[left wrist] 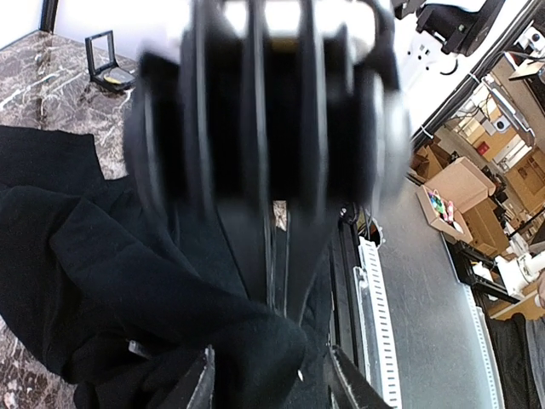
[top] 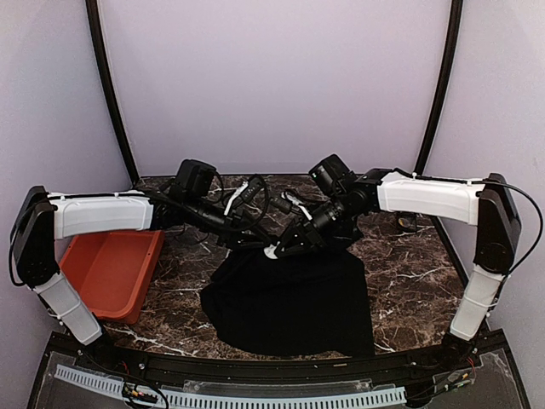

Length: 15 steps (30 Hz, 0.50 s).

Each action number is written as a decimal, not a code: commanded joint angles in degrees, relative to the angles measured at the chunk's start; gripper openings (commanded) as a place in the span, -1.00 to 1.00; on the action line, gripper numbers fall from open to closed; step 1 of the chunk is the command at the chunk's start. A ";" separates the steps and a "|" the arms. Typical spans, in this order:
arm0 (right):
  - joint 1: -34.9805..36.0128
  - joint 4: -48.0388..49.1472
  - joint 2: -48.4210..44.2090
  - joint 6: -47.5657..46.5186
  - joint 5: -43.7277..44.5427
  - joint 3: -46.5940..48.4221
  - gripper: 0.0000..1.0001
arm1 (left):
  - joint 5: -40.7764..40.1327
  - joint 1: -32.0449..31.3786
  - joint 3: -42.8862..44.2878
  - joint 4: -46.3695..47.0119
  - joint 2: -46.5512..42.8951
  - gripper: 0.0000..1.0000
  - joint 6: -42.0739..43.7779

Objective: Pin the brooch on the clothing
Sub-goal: Pass from the right arm to the left

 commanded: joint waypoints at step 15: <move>-1.29 2.03 -3.26 -0.37 -3.54 0.01 -1.00 | -0.48 0.09 1.75 -3.06 0.91 -0.47 1.54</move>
